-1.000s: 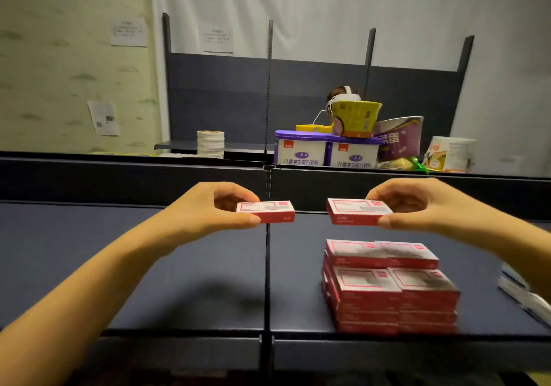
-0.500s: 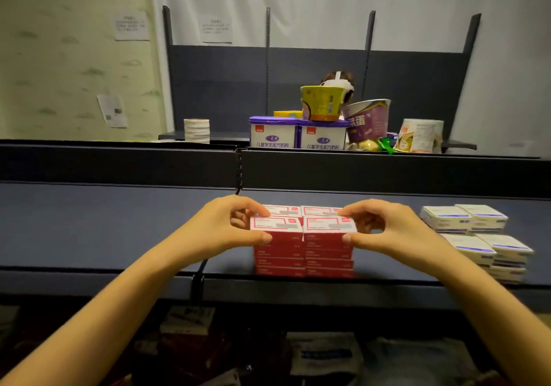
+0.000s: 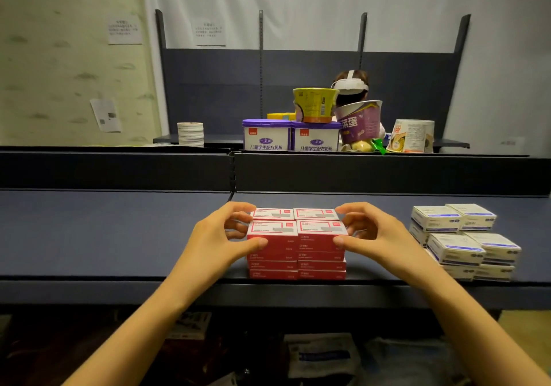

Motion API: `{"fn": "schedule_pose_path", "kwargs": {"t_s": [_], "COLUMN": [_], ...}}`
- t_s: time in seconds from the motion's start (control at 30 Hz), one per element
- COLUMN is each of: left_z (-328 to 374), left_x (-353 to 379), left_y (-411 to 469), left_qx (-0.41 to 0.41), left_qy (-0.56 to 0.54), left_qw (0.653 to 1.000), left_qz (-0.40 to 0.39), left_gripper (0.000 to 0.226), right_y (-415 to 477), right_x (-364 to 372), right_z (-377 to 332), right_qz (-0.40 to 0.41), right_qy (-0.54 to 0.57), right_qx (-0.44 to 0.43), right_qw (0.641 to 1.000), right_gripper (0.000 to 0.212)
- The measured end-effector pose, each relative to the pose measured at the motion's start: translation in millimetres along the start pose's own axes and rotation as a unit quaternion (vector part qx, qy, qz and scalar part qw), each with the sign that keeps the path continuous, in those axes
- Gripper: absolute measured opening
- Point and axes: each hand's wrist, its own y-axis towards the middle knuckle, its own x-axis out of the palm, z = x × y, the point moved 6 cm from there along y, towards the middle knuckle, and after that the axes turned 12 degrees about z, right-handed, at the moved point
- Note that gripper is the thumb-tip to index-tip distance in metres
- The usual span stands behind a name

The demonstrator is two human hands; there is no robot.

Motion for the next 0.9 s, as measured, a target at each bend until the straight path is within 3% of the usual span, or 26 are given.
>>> {"fn": "schedule_pose_path", "kwargs": {"t_s": [0.47, 0.53, 0.6, 0.7, 0.8, 0.9], "left_z": [-8.8, -14.5, -25.2, -38.1, -34.9, -31.5], "left_x": [5.6, 6.5, 8.2, 17.4, 22.1, 19.9], "left_y": [-8.1, -12.1, -18.2, -27.5, -29.0, -29.0], "left_qx": [-0.003, -0.026, -0.052, -0.050, 0.000, -0.001], "left_qy": [-0.021, -0.023, 0.010, 0.095, 0.135, 0.115], "left_qw": [0.999, 0.999, 0.999, 0.992, 0.989, 0.993], "left_qz": [0.039, 0.030, 0.006, -0.060, -0.062, -0.034], "left_gripper": [0.036, 0.048, 0.073, 0.093, 0.064, 0.053], "right_y": [-6.8, -11.0, -16.8, -25.4, -28.4, -26.8], "right_x": [1.5, 3.2, 7.5, 21.5, 31.1, 32.3], "right_z": [0.6, 5.9, 16.3, 25.9, 21.0, 20.2], "right_qz": [0.036, 0.044, 0.033, -0.055, -0.107, -0.075], "right_qy": [0.008, 0.015, 0.011, -0.040, -0.061, -0.068], "right_qx": [-0.017, -0.002, 0.024, 0.046, 0.037, 0.031], "right_qw": [0.999, 0.999, 0.999, 0.997, 0.992, 0.994], "right_gripper": [0.042, 0.057, 0.075, 0.095, 0.069, 0.055]}}
